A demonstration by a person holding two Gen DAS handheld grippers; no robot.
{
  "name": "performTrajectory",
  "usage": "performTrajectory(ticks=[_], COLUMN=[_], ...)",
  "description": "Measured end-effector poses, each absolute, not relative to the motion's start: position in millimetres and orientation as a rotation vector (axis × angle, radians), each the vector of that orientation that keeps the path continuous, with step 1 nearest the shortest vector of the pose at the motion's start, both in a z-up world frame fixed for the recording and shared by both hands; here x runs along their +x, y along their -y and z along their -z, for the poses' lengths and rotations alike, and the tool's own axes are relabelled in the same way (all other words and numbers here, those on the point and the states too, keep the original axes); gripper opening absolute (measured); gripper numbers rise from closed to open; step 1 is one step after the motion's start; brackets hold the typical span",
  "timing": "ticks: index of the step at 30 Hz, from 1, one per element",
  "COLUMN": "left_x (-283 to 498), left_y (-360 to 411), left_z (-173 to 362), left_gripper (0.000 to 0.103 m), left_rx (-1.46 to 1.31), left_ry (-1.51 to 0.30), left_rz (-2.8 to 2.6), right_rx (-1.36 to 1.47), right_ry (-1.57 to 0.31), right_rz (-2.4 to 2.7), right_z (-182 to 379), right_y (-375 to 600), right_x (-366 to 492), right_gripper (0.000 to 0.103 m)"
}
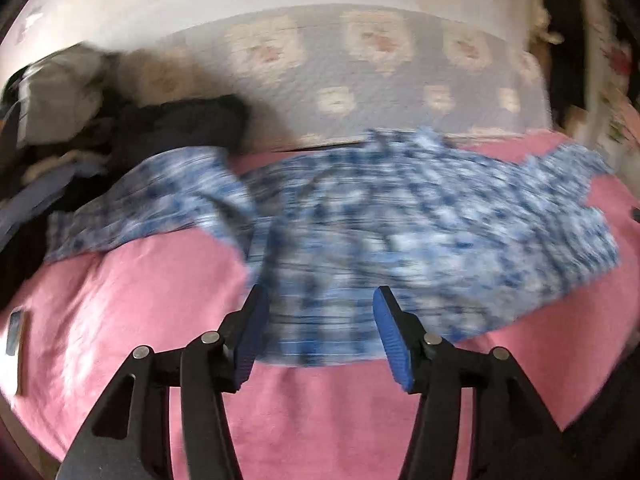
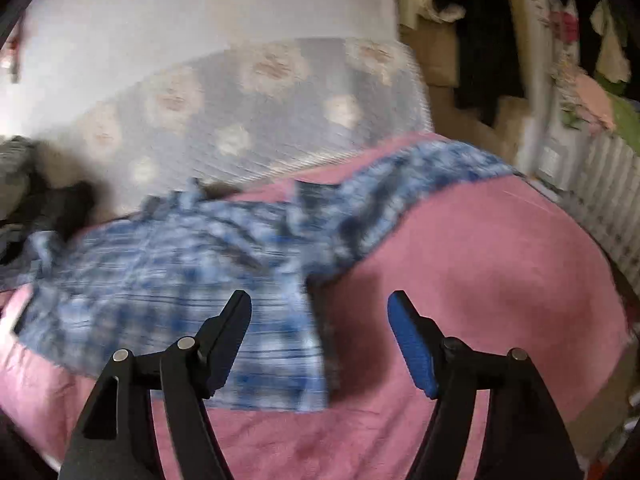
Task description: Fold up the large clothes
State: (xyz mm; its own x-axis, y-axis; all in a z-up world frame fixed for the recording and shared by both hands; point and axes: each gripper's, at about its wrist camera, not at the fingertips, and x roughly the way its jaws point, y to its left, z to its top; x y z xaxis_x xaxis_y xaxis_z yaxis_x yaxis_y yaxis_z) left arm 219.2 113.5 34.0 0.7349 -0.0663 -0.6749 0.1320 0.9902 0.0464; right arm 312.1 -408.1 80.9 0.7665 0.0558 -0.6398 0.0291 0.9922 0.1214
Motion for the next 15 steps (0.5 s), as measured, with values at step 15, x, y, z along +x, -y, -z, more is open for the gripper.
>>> performTrajectory(ticks=[15], left_x=[253.4], left_y=[1.2], left_z=[66.7], left_gripper=[0.075], left_rx=[0.531], left_ry=[-0.857], left_rz=[0.109], right_rx=[-0.458], right_ry=[-0.911], right_rz=[-0.106], right_z=[-1.3], right_y=[278.6], right_x=[309.2], right_gripper=[0.087])
